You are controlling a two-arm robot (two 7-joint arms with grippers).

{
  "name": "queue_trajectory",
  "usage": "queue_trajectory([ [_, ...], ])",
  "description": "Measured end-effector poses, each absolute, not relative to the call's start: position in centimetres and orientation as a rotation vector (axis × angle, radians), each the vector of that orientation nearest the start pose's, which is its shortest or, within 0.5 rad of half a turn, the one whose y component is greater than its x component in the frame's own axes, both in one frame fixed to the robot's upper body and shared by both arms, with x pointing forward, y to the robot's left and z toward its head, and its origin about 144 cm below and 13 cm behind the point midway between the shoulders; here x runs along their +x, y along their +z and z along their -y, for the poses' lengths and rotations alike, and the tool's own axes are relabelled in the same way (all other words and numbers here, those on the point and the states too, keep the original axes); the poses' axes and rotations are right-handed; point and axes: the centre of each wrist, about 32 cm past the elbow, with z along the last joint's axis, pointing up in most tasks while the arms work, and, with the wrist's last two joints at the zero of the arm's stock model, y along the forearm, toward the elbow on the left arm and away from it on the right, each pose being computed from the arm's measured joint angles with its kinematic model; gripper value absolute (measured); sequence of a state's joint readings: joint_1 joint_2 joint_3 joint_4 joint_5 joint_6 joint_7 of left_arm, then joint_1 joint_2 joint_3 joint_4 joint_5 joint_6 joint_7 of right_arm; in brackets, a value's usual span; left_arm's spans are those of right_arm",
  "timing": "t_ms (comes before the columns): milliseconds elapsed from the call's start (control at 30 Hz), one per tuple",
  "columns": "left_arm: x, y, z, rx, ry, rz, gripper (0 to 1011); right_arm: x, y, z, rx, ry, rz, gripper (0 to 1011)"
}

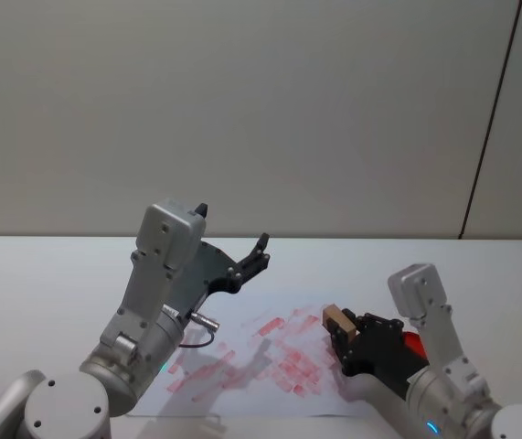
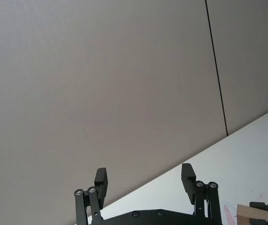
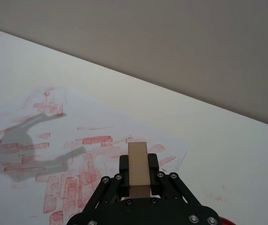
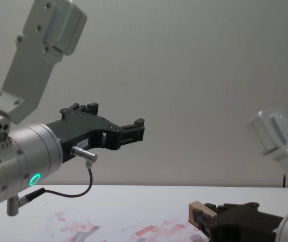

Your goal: Use the one hand to pick up the stamp and affix it onto the A4 paper.

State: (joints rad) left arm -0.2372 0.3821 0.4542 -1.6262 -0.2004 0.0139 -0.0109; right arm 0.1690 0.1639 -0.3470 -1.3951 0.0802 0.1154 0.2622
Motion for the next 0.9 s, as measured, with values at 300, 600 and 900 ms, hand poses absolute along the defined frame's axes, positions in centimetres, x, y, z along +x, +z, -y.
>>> queue_trajectory([
  [300, 49.2, 120.4, -19.8, 0.061, 1.124, 0.268, 1002, 49.6, 112.4, 17.5, -0.266, -1.0, -0.039, 216],
  [600, 49.2, 120.4, -19.8, 0.061, 1.124, 0.268, 1002, 50.1, 112.1, 17.6, -0.298, -0.989, -0.047, 216],
  [900, 49.2, 120.4, -19.8, 0.061, 1.124, 0.268, 1003, 50.3, 112.0, 17.7, -0.321, -0.975, -0.054, 216],
])
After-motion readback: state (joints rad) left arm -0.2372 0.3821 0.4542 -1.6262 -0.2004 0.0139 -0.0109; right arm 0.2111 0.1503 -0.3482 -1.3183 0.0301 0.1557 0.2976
